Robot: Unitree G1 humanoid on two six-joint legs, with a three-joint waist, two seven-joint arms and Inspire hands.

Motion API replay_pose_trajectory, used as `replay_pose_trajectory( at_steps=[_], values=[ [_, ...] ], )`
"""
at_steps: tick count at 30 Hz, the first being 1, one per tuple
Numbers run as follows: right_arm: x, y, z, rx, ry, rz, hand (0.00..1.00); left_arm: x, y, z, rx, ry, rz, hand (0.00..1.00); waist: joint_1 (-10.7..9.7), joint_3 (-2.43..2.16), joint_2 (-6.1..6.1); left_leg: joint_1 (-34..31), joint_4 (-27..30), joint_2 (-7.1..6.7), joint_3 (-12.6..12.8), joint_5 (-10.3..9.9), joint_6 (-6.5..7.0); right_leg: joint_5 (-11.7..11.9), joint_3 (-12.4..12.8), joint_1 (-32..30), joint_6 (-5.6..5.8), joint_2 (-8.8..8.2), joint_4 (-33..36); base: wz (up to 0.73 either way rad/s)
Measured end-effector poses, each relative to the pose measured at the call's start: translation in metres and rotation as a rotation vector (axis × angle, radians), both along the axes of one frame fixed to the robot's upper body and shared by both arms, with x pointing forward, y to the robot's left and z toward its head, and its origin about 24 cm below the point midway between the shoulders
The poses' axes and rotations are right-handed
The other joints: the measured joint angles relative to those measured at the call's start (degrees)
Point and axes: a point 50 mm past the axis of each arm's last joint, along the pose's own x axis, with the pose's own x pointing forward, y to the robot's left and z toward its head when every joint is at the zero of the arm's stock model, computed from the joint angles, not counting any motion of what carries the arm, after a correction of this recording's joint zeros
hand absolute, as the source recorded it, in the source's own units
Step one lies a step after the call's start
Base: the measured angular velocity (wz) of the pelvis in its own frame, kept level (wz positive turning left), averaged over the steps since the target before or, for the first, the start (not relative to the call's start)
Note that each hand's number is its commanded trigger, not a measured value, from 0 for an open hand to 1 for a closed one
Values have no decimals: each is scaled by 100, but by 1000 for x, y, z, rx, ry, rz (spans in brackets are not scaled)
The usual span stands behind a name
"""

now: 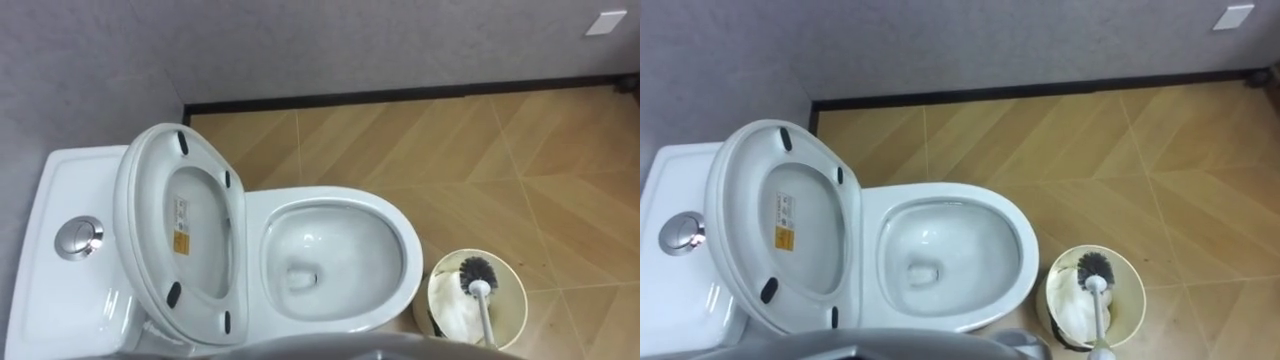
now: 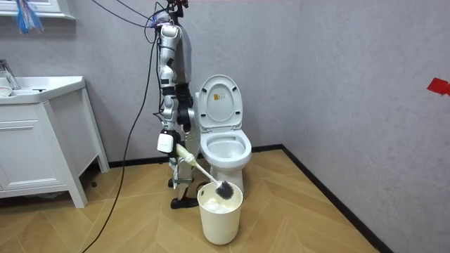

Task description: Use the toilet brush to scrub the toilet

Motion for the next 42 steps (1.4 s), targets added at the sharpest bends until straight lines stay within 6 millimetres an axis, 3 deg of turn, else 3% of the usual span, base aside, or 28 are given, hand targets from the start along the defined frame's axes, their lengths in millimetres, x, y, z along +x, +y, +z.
replay_pose_trajectory(
  at_steps=[10, 24, 35, 42],
  values=[
    [4, 4, -1, 17, -96, -309, 0, 1, 0, 0, -12, -10, 10, 0, 19, 5, -42, 72, -5, -2, -20, 0, -1, -16, -3, 62, -7, 1, 11, 1],
    [32, 5, -3, 74, -329, -665, 0, 12, 4, 1, -7, -54, 20, 0, 20, 8, -168, -77, 22, 1, -53, 2, -2, -14, -66, -59, -10, 1, 33, 0],
    [41, -2, -1, 60, -395, -744, 0, 16, 5, 1, -5, -72, 22, 0, 21, 9, -170, -89, 20, 2, -42, 2, -2, -13, -89, -59, -12, -2, 9, 0],
    [57, -11, 2, 33, -442, -728, 0, 16, 5, 1, -4, -78, 22, 0, 20, 8, -165, -96, 21, -1, -56, 2, -2, -13, -92, -65, -12, -4, -2, 0]
  ],
)
